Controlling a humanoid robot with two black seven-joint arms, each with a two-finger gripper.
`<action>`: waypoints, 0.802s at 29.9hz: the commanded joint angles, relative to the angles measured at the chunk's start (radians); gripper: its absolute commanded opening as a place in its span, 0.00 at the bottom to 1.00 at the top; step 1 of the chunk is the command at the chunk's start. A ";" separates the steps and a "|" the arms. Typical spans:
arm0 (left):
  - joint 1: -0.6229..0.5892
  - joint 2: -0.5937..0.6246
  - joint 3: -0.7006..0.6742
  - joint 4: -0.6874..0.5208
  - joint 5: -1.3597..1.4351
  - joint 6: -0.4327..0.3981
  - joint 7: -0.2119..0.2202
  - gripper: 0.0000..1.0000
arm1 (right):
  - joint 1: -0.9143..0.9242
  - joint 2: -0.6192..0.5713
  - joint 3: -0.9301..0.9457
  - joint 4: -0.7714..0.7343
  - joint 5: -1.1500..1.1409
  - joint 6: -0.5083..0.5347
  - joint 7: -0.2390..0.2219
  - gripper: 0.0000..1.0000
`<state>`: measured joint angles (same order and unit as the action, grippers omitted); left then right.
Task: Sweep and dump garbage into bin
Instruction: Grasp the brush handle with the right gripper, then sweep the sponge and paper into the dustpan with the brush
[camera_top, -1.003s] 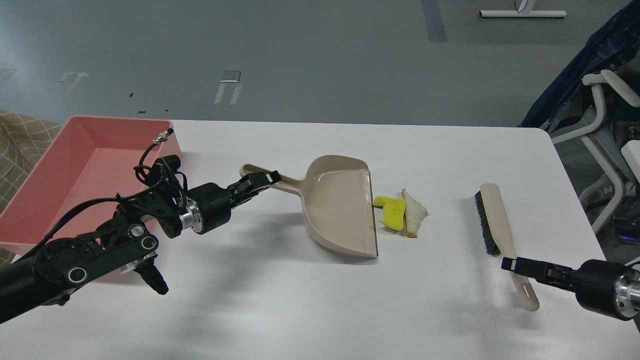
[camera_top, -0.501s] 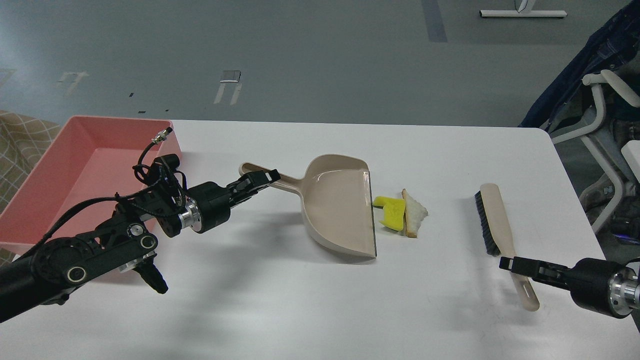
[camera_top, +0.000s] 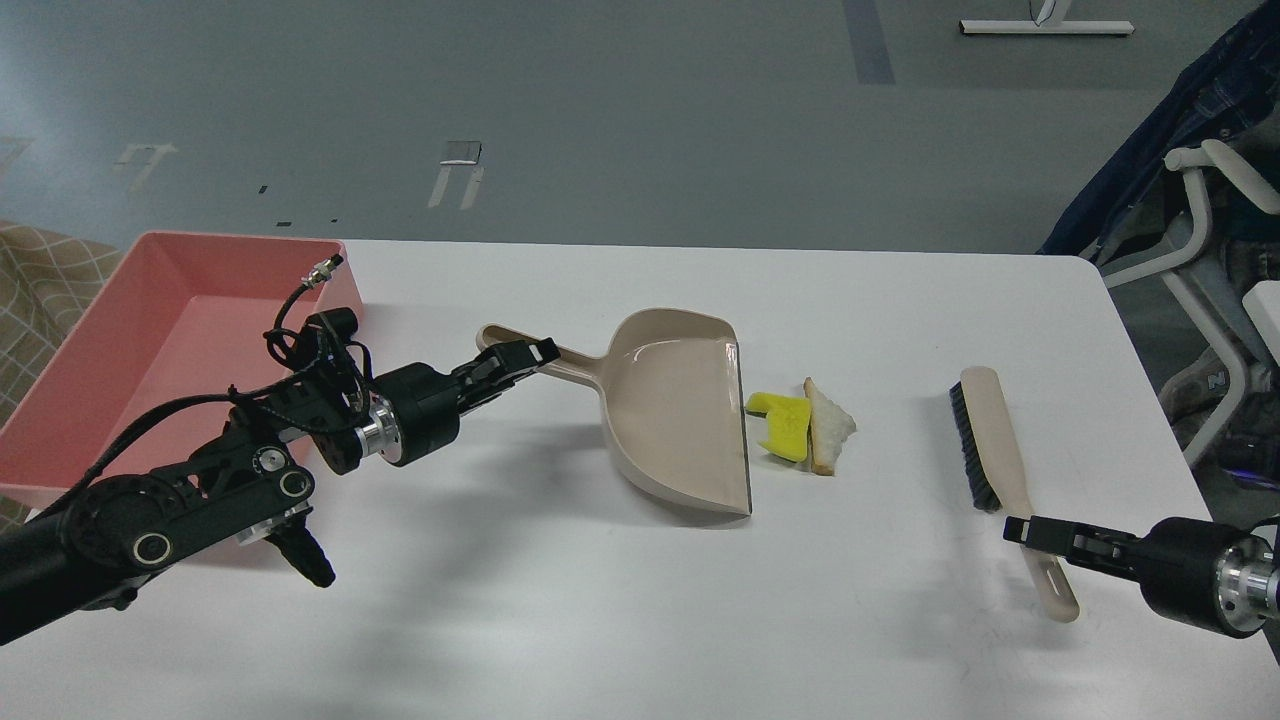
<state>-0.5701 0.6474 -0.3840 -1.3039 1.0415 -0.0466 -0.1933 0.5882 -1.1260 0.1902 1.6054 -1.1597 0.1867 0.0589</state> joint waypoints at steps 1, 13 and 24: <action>0.000 0.000 -0.001 0.000 0.000 0.001 0.000 0.00 | -0.001 0.000 -0.002 0.008 0.000 0.000 -0.002 0.20; 0.000 0.000 -0.003 0.000 0.000 0.001 0.002 0.00 | 0.010 -0.014 0.002 0.039 0.002 0.000 -0.031 0.00; -0.004 -0.002 0.007 0.000 0.002 -0.004 0.000 0.00 | 0.028 -0.028 0.012 0.064 0.002 0.000 -0.059 0.00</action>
<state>-0.5739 0.6473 -0.3804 -1.3038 1.0408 -0.0474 -0.1933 0.6159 -1.1575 0.2022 1.6686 -1.1581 0.1872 0.0093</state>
